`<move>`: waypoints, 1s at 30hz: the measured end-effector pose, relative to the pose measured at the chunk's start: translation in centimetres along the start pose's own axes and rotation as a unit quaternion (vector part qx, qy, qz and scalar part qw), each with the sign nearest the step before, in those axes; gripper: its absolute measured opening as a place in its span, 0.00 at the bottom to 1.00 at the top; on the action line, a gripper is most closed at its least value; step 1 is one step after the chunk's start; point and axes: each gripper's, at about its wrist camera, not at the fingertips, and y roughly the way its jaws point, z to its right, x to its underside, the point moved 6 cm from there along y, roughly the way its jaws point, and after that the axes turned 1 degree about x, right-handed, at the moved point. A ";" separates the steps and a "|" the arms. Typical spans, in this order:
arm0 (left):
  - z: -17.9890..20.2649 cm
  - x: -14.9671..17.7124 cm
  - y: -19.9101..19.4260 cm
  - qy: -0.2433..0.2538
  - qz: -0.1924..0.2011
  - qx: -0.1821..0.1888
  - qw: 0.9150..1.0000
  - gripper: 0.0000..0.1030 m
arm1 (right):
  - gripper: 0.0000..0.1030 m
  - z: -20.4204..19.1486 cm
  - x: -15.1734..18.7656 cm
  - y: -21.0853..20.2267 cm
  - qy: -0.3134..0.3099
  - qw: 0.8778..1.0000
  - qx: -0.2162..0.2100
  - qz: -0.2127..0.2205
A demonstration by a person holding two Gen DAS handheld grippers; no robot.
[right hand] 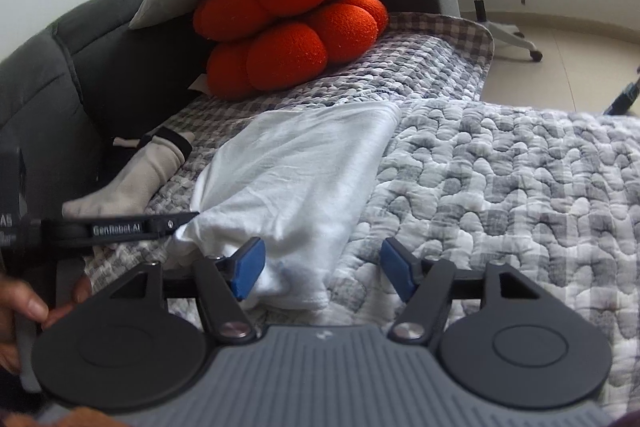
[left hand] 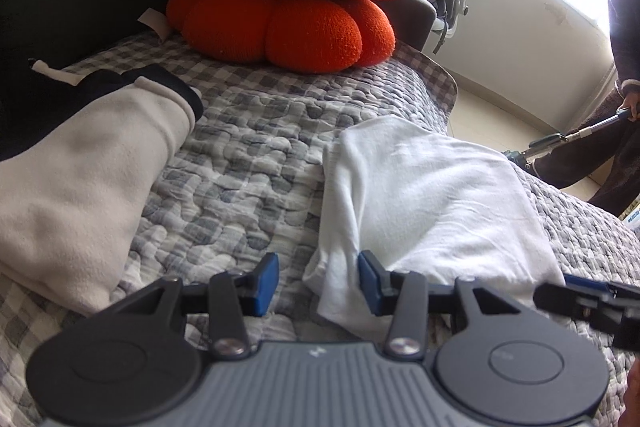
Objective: Fold clothes
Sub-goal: 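Release the pants and pull both grippers back from the folded bundle, then pinch the white pants bundle with the right gripper while the left gripper pinches its folded end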
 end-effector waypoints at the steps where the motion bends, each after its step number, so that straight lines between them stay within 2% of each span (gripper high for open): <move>1: 0.0 0.1 0.0 0.001 -0.001 0.000 1.000 0.45 | 0.68 0.3 -0.3 0.1 0.023 1.000 -0.008 -0.001; 4: -0.1 0.2 -0.1 0.002 -0.006 0.001 1.000 0.47 | 0.67 1.2 -0.9 0.6 0.082 0.996 -0.021 0.000; 7: -0.2 0.3 -0.1 0.000 -0.011 0.002 1.000 0.48 | 0.64 1.1 -0.8 0.8 0.089 0.996 -0.016 0.011; 9: -0.2 0.2 -0.2 -0.005 -0.018 0.002 1.000 0.49 | 0.50 0.8 -0.8 0.5 0.081 0.997 -0.004 0.017; 11: -0.2 0.1 -0.3 -0.009 -0.027 0.002 1.000 0.49 | 0.28 0.6 -1.1 0.0 0.080 0.997 0.000 0.021; 14: 0.0 0.1 -0.8 -0.008 -0.045 0.001 0.999 0.52 | 0.20 0.3 -1.4 -0.9 0.077 0.997 0.005 0.026; 18: 0.0 0.5 -2.3 -0.006 -0.056 -0.010 0.998 0.52 | 0.16 0.0 -1.9 -2.1 0.074 0.997 0.012 0.033; 23: -0.1 0.0 -5.6 -0.027 -0.039 -0.003 0.999 0.53 | 0.15 -0.5 -2.6 -3.5 0.070 0.996 0.020 0.042; 30: 3.4 -0.8 -9.4 -0.023 -0.023 0.022 0.999 0.54 | 0.15 2.1 -2.4 -9.6 0.053 0.996 0.030 0.059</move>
